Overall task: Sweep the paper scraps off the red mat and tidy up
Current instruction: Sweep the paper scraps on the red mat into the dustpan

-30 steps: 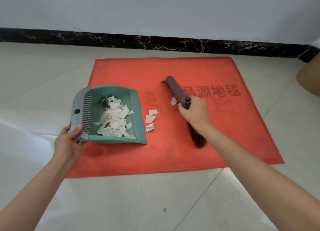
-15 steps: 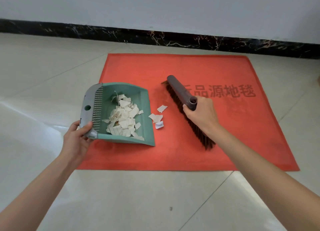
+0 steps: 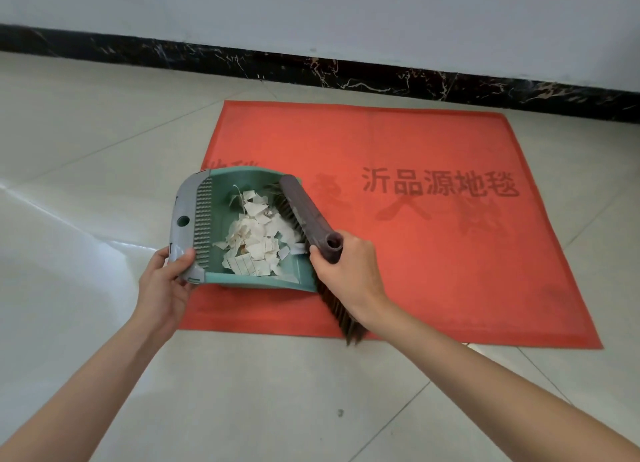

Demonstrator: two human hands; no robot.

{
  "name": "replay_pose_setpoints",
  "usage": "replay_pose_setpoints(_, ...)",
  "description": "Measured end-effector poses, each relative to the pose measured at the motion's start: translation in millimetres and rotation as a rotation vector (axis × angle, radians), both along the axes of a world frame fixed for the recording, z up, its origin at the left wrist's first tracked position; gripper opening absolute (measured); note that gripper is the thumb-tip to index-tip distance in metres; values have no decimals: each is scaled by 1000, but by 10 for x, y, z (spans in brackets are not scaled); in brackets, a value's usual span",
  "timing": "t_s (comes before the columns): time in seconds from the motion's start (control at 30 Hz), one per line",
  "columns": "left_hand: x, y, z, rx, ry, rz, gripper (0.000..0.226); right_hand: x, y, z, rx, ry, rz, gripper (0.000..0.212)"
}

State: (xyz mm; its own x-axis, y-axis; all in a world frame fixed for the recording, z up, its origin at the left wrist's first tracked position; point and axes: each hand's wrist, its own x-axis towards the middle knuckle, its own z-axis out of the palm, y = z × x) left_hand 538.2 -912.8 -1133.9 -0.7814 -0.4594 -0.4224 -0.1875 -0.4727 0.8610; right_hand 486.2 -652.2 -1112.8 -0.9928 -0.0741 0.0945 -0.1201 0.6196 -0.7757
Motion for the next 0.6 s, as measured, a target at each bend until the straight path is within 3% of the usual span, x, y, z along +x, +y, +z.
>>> replay_pose_setpoints(0.23, 29, -24, -58, 39, 7, -16, 16, -149, 83, 216, -92, 121, -55, 39)
replay_pose_setpoints(0.33, 27, -39, -36, 29, -26, -35, 15, -344, 319, 276, -24, 177, -140, 32)
replay_pose_setpoints(0.43, -5, -78, 71, -94, -172, -112, 23, -439, 603, 251, -8, 169, -230, 31)
replay_pose_setpoints(0.53, -54, -199, 169, -264, -346, -270, 45, -494, 880, 154, -22, 115, -298, 44)
replay_pose_setpoints(0.6, -64, -238, 203, -300, -378, -395, 48, -523, 1014, 50, -61, 49, -330, 49)
